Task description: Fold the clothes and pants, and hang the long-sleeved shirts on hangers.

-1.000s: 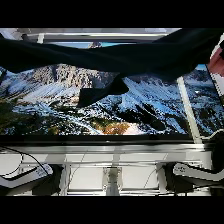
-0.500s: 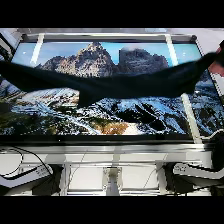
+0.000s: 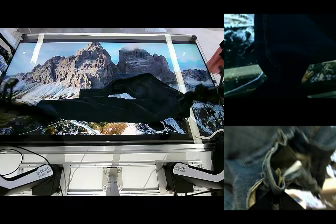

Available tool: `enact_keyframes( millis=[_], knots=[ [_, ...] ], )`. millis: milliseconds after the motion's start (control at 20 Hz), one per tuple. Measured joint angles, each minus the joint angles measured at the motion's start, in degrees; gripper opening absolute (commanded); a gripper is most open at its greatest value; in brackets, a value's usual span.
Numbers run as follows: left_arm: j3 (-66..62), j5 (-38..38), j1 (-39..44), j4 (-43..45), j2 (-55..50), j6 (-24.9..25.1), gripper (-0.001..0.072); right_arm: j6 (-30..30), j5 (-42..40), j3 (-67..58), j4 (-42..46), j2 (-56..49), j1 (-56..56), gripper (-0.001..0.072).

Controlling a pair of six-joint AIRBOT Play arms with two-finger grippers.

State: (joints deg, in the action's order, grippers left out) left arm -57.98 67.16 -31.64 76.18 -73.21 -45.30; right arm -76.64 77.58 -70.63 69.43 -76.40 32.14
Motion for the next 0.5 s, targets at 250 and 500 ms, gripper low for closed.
enact_keyframes(
  millis=[250,500],
  knots=[
    [5.1,3.3,0.2,4.5,0.0,2.6,0.0035,-0.6,-0.3,8.8,6.6,1.4,0.0,0.0022],
    [6.3,5.7,-0.3,13.3,0.2,0.0,0.0026,-7.1,0.0,11.0,20.2,3.3,0.0,0.0022]
  ],
)
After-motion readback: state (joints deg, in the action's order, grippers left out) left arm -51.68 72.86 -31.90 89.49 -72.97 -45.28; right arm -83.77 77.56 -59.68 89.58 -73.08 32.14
